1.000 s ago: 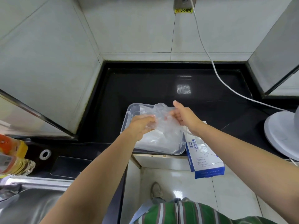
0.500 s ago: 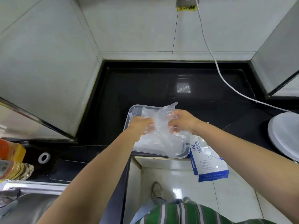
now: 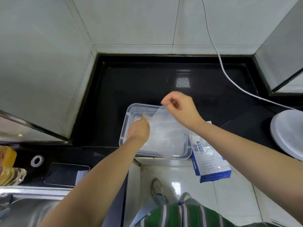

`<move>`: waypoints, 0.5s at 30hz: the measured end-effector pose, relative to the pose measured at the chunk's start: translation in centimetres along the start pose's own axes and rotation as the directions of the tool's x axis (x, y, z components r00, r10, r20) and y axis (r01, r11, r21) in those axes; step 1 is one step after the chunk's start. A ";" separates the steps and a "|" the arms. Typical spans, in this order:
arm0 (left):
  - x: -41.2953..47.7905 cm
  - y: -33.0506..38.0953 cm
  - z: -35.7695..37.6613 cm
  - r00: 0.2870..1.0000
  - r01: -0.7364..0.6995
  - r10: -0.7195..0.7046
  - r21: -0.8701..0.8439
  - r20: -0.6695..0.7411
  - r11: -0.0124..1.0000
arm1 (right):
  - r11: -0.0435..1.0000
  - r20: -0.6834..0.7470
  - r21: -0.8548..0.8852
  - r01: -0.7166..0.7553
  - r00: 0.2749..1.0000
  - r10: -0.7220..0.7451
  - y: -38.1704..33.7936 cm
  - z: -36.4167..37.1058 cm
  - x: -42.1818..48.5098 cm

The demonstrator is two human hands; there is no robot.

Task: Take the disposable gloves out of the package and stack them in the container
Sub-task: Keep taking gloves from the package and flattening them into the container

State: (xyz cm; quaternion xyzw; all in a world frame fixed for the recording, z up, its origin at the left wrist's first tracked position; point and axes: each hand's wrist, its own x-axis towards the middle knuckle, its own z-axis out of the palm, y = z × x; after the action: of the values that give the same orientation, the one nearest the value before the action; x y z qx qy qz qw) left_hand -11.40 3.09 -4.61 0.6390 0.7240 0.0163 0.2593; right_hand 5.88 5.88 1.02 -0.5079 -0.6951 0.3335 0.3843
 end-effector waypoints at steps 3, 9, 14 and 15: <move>0.5 -0.5 0.8 1.000 0.007 -0.010 0.105 0.028 0.994 | 0.975 0.367 -0.178 -0.133 0.910 0.191 0.7 2.2 -0.5; 0.5 -1.0 1.4 0.998 0.009 0.003 0.188 -0.064 0.982 | 0.783 0.540 -0.564 -0.261 0.601 0.589 4.0 4.7 -2.0; 0.3 0.7 0.9 0.925 -0.235 0.286 0.217 -0.249 0.947 | 0.774 0.571 -0.543 -0.324 0.534 0.624 4.3 6.5 -2.2; 0.5 0.9 1.2 0.944 -0.248 0.278 0.175 -0.178 0.953 | 0.774 0.573 -0.539 -0.333 0.529 0.626 4.3 6.7 -2.3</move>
State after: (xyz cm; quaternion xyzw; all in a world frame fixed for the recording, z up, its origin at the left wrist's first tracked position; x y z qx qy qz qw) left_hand -10.14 3.37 -5.56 0.7429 0.6535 0.0606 0.1317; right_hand 2.41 4.34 -6.31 -0.5682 -0.6653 0.4652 -0.1343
